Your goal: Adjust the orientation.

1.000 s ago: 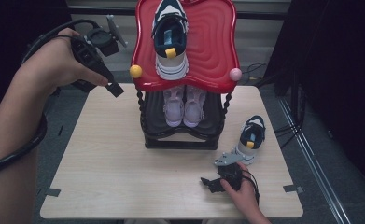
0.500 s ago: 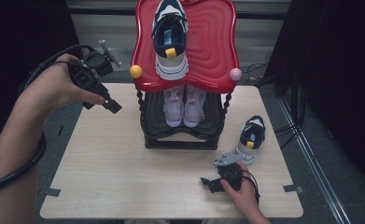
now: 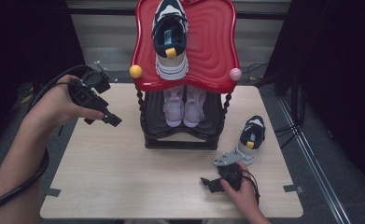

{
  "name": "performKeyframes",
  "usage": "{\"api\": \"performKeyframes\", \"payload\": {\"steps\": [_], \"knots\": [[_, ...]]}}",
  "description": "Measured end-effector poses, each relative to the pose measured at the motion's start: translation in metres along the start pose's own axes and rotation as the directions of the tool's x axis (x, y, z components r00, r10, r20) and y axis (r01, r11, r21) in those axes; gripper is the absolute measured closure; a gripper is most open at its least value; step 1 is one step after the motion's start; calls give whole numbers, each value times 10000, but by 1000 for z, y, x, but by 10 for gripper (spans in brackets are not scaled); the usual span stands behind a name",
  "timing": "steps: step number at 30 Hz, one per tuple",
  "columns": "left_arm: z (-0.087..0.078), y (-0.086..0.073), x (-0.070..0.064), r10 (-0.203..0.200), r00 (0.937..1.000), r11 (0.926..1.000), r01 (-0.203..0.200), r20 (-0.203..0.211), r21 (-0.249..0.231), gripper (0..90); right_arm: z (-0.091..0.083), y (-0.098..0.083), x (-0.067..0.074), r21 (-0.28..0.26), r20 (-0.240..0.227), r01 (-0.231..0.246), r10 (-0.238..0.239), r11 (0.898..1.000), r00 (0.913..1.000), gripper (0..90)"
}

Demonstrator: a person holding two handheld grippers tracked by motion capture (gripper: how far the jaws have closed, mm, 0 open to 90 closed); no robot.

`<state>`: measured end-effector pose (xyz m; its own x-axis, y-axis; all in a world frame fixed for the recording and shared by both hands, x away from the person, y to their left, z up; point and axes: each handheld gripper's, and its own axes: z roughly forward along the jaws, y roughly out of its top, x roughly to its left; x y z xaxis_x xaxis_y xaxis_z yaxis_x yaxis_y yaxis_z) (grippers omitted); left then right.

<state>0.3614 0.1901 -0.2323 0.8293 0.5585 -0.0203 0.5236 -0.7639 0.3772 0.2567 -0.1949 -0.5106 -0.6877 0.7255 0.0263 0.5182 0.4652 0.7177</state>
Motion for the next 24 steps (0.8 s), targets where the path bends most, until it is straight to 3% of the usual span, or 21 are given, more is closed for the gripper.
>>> {"api": "performKeyframes", "payload": {"steps": [13,24], "knots": [[49,-28,1,-271,9973,9996,275,676,-47,234,0,0,0,-18,-2,-2,2,10000,10000,98],[95,-53,3,-558,9898,9968,627,1311,-490,233,0,0,0,-19,20,-6,6,10000,10000,98]]}}
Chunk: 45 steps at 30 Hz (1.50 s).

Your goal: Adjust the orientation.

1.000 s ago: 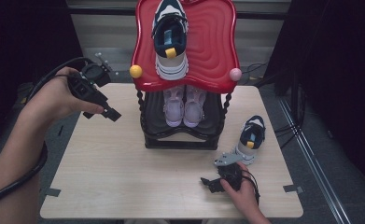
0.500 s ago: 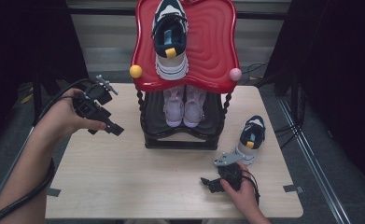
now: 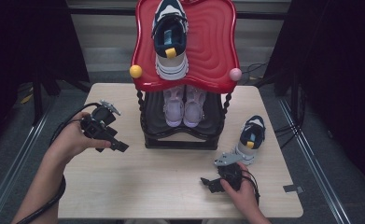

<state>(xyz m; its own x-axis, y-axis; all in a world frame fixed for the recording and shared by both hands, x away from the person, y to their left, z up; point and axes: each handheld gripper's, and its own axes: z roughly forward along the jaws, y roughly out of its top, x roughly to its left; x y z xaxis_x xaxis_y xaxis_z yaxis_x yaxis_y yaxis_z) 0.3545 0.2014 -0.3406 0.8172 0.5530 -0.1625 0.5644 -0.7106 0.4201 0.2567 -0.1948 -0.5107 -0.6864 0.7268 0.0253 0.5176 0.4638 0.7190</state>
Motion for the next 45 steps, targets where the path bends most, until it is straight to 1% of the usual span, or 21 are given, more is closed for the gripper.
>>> {"api": "performKeyframes", "payload": {"steps": [3,4,6,9,11,13,15,16,19,21,22,27,29,31,33,36,40,42,43,44,45], "knots": [[10,-5,1,-4,10000,9999,4,25,-147,233,0,0,0,13,-26,-19,19,10000,10000,98],[15,-7,1,-33,9999,9998,36,112,-210,233,0,0,0,12,-25,-21,21,10000,10000,98],[22,-11,0,-28,10000,9995,29,33,-309,233,0,0,0,27,-29,10,-9,10000,10000,98],[33,-17,0,-44,10000,9985,47,53,-539,230,0,0,0,28,-27,11,-11,10000,10000,98],[41,-22,0,-97,9998,9975,109,168,-705,228,0,0,0,28,-28,11,-11,10000,10000,98],[50,-27,-1,-277,9990,9963,304,347,-801,224,0,0,0,28,-28,11,-11,10000,10000,98],[60,-32,0,-344,9982,9962,382,494,-780,224,0,0,0,33,-27,8,-8,10000,10000,98],[64,-35,0,-327,9980,9970,364,543,-684,223,0,0,0,27,-28,14,-13,10000,10000,98],[74,-40,1,-306,9975,9971,349,630,-679,221,0,0,0,27,-28,11,-11,10000,10000,98],[80,-43,0,-291,9980,9970,330,554,-703,219,0,0,0,29,-27,11,-11,10000,10000,98],[84,-44,-1,-373,9977,9961,417,574,-781,219,0,0,0,28,-28,12,-12,10000,10000,98],[98,-50,-2,-241,9978,9968,286,617,-743,212,0,0,0,27,-29,10,-10,10000,10000,98],[103,-52,-3,-255,9978,9962,305,611,-820,212,0,0,0,29,-28,12,-12,10000,10000,98],[107,-53,-5,-246,9985,9955,290,497,-897,210,0,0,0,27,-28,11,-11,10000,10000,98],[111,-54,-6,-289,9979,9941,347,574,-1030,208,0,0,0,27,-27,15,-15,10000,10000,98],[117,-56,-8,-163,9989,9938,211,443,-1091,197,0,0,0,27,-30,11,-11,10000,10000,98],[124,-60,-9,-143,9994,9928,180,314,-1184,193,0,0,0,28,-30,11,-11,10000,10000,98],[127,-62,-11,-127,9998,9911,149,176,-1323,193,0,0,0,29,-31,10,-10,10000,10000,98],[129,-63,-12,-200,9995,9888,232,227,-1476,193,0,0,0,26,-31,9,-8,10000,10000,98],[131,-64,-12,-168,9996,9876,199,211,-1559,193,0,0,0,27,-32,8,-8,10000,10000,98],[132,-64,-13,-92,9999,9882,113,142,-1528,192,0,0,0,26,-31,8,-8,10000,10000,98]]}}
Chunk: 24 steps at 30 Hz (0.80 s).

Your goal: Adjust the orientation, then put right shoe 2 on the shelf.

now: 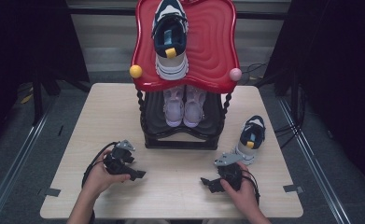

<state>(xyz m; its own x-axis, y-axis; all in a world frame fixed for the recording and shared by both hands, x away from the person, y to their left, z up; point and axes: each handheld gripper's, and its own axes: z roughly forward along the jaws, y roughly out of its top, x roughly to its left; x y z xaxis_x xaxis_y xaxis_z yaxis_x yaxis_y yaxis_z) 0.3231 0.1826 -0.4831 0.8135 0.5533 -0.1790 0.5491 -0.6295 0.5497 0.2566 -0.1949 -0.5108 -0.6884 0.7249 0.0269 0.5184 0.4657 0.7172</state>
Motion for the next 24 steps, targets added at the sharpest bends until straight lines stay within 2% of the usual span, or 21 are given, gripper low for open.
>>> {"api": "performKeyframes", "payload": {"steps": [2,5,10,13,17,21,24], "knots": [[3,-1,-1,-31,9999,10000,30,-120,-23,185,0,0,0,0,-2,14,-14,10000,10000,98],[6,-3,-3,173,9992,9996,-181,-349,-211,173,0,0,0,7,-6,8,-8,10000,10000,97],[8,-6,-6,233,9987,9984,-256,-451,-502,146,0,0,0,-10,-18,39,-39,10000,10000,98],[10,-11,-8,409,9970,9952,-464,-651,-863,138,0,0,0,-6,-14,44,-44,10000,10000,98],[12,-14,-10,700,9938,9916,-787,-863,-1025,116,0,0,0,-34,-44,31,-31,10000,10000,98],[17,-18,-14,1073,9878,9855,-1207,-1132,-1189,41,0,0,-1,-18,-77,85,-85,10000,9999,99],[20,-18,-15,1061,9886,9844,-1196,-1069,-1293,4,-2,-1,-2,27,-183,125,-125,9999,9998,105]]}}
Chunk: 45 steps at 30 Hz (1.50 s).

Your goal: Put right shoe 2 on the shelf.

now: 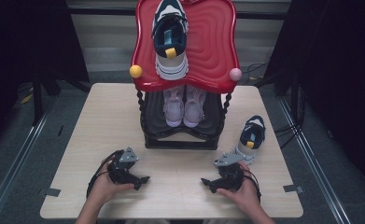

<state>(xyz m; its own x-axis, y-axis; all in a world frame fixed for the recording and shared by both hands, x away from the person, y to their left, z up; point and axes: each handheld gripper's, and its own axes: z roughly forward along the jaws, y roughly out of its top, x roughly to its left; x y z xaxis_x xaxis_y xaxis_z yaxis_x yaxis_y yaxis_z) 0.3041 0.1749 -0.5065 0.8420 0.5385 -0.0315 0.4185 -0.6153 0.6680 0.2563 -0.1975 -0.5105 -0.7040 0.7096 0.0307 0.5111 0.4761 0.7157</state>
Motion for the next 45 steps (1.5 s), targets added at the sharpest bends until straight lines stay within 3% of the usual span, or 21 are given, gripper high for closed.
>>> {"api": "performKeyframes", "payload": {"steps": [6,12,17,22,25,37,45], "knots": [[0,-5,0,60,10000,9992,-61,-19,-388,0,-10,-1,-5,405,-71,-196,199,9990,9998,136],[-1,-6,0,17,10000,9992,-17,0,-408,0,-24,1,-14,554,-612,-260,294,9981,9977,148],[-1,-6,0,12,10000,9992,-12,1,-412,0,-36,5,-17,1126,-939,-134,241,9936,9953,161],[-1,-6,0,28,10000,9992,-29,-7,-408,0,-48,13,-20,2058,-1354,457,-178,9775,9906,170],[-1,-6,1,116,9999,9993,-114,44,-345,0,-54,16,-22,2431,-1333,647,-327,9678,9905,173],[-1,-6,1,175,9998,9993,-174,26,-341,0,-76,22,-35,2996,-1312,1064,-695,9481,9889,189],[-1,-6,1,142,9999,9993,-140,47,-345,0,-89,36,-43,3696,-1287,1319,-899,9198,9876,215]]}}
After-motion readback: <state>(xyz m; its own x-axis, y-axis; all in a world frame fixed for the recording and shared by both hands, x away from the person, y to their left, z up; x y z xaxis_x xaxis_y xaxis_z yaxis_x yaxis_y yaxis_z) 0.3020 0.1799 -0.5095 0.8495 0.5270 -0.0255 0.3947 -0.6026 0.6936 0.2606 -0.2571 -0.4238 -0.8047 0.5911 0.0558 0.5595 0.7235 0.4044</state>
